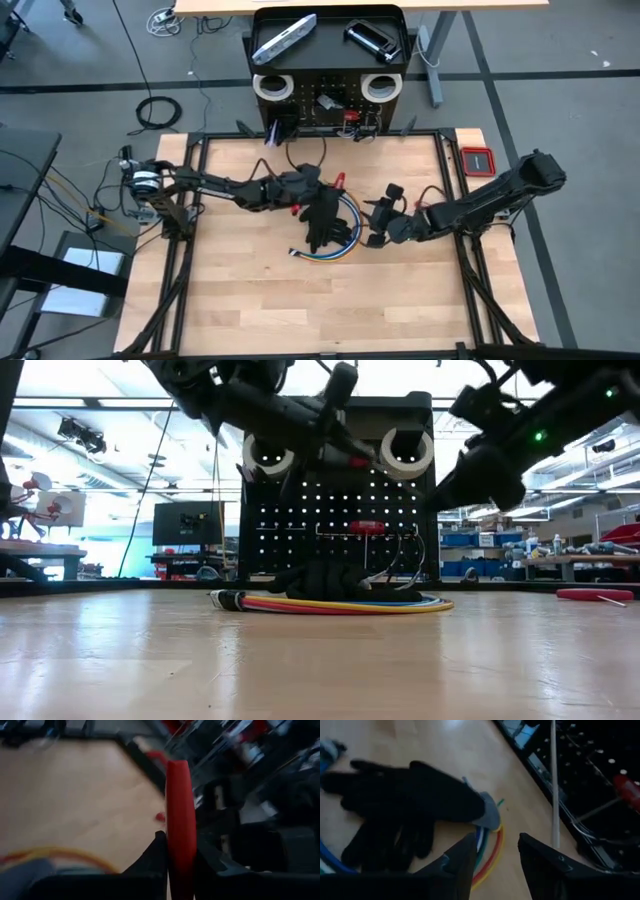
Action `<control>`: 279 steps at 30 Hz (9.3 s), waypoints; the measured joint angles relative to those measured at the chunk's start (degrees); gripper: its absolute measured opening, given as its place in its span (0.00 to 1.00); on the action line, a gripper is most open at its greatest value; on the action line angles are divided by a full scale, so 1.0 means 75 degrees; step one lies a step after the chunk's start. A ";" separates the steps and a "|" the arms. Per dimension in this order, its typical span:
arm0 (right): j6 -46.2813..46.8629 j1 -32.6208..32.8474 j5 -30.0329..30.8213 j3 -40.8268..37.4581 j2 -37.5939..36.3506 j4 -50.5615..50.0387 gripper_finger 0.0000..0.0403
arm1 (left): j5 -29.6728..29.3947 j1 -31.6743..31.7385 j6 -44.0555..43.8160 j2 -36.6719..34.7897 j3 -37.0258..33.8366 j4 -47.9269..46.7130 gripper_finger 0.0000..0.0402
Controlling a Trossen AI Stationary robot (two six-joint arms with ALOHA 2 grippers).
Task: Hang tools onto peg board
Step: Hang the red allen wrench on the peg board
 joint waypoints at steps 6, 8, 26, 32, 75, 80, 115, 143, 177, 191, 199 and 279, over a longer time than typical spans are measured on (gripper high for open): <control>-0.0855 0.0000 -0.0048 0.0002 0.0852 0.1727 0.37 | -0.0300 -0.0189 0.0043 -0.0015 -0.0006 -0.0517 0.12; -0.1054 0.0000 -0.0031 0.0000 0.0889 0.2139 0.37 | -0.0328 -0.0246 0.0050 -0.0075 -0.0006 -0.0583 0.12; -0.1411 -0.1175 -0.0343 0.0000 0.0631 0.2226 0.32 | -0.1051 -0.0567 0.0516 -0.0507 -0.0009 -0.1184 0.12; -0.1419 -0.1388 -0.0943 0.0000 0.0631 0.2040 0.20 | -0.1092 -0.0603 0.0579 -0.0507 -0.0009 -0.1159 0.12; 0.0902 -0.1762 -0.1323 0.0292 0.0634 0.1175 0.02 | -0.2886 -0.0674 0.1707 -0.1768 -0.0012 -0.4281 0.50; 0.2456 -0.2551 -0.1789 0.1252 0.1194 0.0018 0.02 | -0.5596 -0.1524 0.1687 -0.2477 -0.0012 -0.5392 0.52; 0.4923 -0.5045 -0.1334 0.5552 0.5541 -0.0016 0.02 | -0.7295 -0.4213 -0.1932 -0.2993 -0.1612 -0.8883 0.52; 0.5483 -0.5346 -0.2714 0.5601 0.6008 0.0806 0.07 | -0.7173 -0.3494 -0.0102 -0.2993 -0.1612 -0.7418 0.52; 0.3909 -0.5287 -0.3028 0.5569 0.4706 -0.1306 0.54 | -0.6905 -0.3497 0.0696 -0.2987 -0.1611 -0.6637 0.53; 0.3330 -0.3784 -0.1827 0.5584 0.3000 -0.4643 0.56 | -0.6626 -0.3511 0.0920 -0.3468 -0.1606 -0.6744 0.53; 0.3228 -0.2304 -0.1382 0.4901 0.2557 -0.4780 0.53 | -0.6479 -0.3514 0.0923 -0.3465 -0.1603 -0.6682 0.53; 1.2712 -0.3870 -0.1255 -0.0234 0.1802 -0.5913 0.12 | -0.4035 -0.3095 0.3866 -0.2873 -0.1606 -0.2798 0.53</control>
